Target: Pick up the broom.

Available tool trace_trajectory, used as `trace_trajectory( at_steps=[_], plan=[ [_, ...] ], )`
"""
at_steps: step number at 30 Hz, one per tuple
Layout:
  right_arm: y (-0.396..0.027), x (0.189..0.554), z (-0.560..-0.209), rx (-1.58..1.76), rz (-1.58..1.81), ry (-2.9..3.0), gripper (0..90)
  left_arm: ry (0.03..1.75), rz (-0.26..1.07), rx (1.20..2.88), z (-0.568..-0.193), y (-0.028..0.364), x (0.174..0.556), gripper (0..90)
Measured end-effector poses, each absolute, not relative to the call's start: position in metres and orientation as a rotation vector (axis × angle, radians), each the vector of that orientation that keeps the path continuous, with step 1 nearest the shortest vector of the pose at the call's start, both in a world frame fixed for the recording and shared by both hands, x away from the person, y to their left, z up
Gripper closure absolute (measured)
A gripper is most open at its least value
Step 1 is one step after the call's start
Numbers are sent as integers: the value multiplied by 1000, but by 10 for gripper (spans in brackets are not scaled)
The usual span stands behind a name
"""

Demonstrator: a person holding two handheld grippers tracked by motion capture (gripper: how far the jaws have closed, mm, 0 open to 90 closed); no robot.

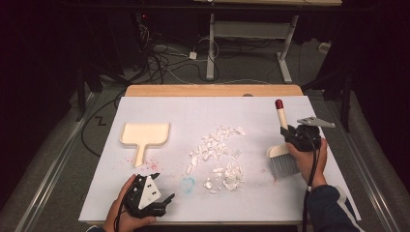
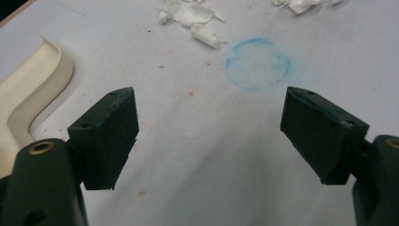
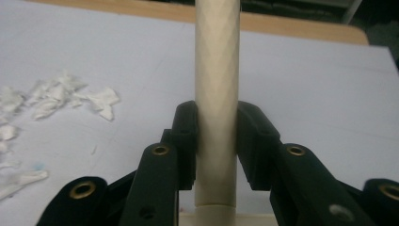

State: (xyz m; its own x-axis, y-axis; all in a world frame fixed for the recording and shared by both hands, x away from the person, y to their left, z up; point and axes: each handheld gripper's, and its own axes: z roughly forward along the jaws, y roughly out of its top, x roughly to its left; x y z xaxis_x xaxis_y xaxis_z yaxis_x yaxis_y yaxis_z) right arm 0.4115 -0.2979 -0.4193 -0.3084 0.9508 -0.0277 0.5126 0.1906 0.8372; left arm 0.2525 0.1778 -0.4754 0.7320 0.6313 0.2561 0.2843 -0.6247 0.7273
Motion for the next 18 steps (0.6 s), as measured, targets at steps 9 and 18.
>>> trace_trajectory(
  at_steps=[9, 18],
  plan=[
    [-293, 370, -389, 1214, 1141, 1882, 715, 676, 616, 2162, -460, 165, 253, 189],
    [-270, 329, -364, 1076, 1231, 1919, 714, 594, 500, 2047, -433, 130, 251, 194]
  ],
)
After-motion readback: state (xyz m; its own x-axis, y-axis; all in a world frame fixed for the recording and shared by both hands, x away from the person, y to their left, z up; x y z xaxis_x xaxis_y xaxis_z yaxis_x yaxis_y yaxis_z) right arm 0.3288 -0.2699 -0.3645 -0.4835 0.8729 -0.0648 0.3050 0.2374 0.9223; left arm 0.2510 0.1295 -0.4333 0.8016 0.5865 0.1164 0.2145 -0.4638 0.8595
